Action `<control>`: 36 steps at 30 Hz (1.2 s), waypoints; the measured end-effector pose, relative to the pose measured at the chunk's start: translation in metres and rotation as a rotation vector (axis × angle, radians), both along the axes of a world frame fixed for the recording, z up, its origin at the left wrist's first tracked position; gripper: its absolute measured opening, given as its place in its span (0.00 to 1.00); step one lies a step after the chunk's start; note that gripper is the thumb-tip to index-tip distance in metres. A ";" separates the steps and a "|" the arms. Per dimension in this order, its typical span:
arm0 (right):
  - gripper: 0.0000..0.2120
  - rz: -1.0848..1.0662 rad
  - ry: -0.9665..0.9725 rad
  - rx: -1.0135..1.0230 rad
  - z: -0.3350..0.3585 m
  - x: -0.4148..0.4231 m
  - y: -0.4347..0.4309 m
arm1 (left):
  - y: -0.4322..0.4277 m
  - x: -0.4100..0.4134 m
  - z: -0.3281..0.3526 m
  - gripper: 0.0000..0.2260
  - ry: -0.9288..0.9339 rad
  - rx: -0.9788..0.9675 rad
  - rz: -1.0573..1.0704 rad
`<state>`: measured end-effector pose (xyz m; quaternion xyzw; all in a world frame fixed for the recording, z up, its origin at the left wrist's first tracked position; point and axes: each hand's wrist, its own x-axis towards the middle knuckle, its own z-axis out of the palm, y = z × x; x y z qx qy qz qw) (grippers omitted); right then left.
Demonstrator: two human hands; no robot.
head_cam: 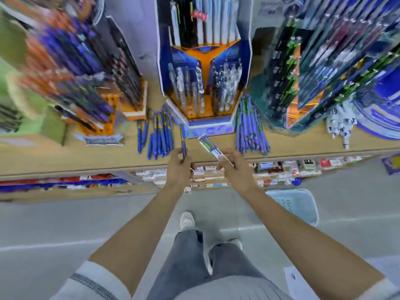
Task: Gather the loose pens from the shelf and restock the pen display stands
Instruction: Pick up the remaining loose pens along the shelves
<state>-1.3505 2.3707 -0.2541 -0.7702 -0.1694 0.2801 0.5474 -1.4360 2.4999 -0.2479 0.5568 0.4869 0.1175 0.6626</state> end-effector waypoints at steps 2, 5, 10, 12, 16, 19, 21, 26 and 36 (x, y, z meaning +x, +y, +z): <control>0.05 -0.003 0.013 -0.006 -0.004 -0.005 0.023 | 0.026 -0.012 -0.001 0.07 -0.014 0.000 0.039; 0.09 -0.041 0.044 -0.016 -0.009 -0.012 0.056 | 0.064 -0.023 -0.004 0.07 -0.023 0.027 0.037; 0.08 -0.086 0.110 -0.008 -0.014 -0.019 0.093 | 0.107 -0.027 -0.010 0.13 -0.026 0.023 -0.016; 0.07 -0.109 0.136 -0.008 -0.014 -0.021 0.101 | 0.115 -0.024 -0.011 0.13 -0.024 0.022 -0.036; 0.07 -0.159 0.184 0.014 -0.011 -0.022 0.113 | 0.130 -0.016 -0.021 0.14 0.012 0.077 -0.042; 0.07 -0.172 0.197 0.011 -0.011 -0.023 0.118 | 0.132 -0.020 -0.026 0.13 -0.007 0.166 -0.062; 0.07 -0.174 0.200 0.010 -0.012 -0.024 0.121 | 0.130 -0.023 -0.028 0.13 0.001 0.213 -0.079; 0.08 -0.169 0.181 0.011 -0.008 -0.019 0.126 | 0.137 -0.012 -0.022 0.14 0.090 0.256 -0.158; 0.05 -0.167 0.201 0.044 0.001 -0.015 0.120 | 0.152 -0.019 0.002 0.28 0.671 0.774 -0.615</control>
